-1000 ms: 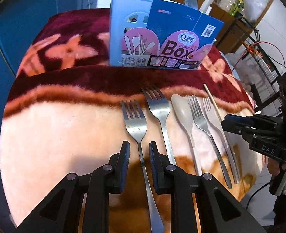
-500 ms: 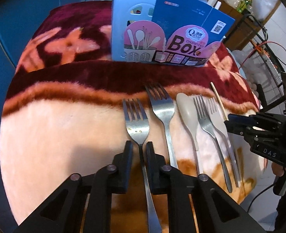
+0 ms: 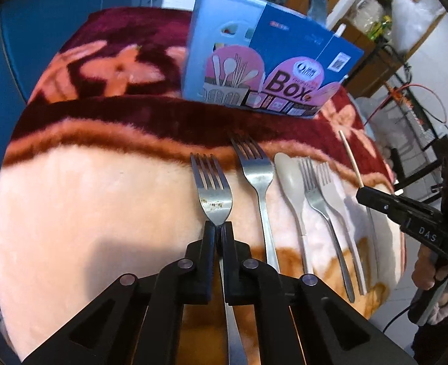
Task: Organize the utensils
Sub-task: 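Carry the fork in the left gripper while the right gripper carries the chopstick to the holder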
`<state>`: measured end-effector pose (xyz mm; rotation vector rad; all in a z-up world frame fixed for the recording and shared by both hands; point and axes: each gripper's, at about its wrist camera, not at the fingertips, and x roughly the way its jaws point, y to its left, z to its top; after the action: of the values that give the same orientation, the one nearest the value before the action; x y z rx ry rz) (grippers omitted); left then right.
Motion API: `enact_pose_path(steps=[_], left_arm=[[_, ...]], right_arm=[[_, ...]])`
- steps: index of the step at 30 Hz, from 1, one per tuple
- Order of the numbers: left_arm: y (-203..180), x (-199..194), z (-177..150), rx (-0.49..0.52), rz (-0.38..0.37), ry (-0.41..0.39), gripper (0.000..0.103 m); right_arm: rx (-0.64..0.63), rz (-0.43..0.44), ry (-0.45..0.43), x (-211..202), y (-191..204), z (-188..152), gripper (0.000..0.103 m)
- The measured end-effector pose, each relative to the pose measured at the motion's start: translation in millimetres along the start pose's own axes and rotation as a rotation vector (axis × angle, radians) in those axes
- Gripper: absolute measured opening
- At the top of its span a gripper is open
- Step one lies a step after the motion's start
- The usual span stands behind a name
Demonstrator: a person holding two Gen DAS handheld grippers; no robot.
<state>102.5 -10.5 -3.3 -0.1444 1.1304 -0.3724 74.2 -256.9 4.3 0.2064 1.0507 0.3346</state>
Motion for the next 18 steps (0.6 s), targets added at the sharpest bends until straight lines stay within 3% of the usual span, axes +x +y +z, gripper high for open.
enact_pose_path(steps=[9,14,18], left_arm=[[-1.7,-40.3,-22.1,0.051,-0.046,-0.239,0.003],[-8.3,-63.6,-14.8,0.049,-0.055,-0.391,0.002],[-14.7,-84.0,-1.1,0.079,-0.035,-0.489,0.002]], right_arm=[[-0.037,0.044,-0.238,-41.2,11.5,-16.6,0.006],[-0.044,0.04,-0.378,-58.4,18.4,-15.1,0.006],[-0.048,0.034,-0.439,-63.2,22.0,-8.6,0.006]])
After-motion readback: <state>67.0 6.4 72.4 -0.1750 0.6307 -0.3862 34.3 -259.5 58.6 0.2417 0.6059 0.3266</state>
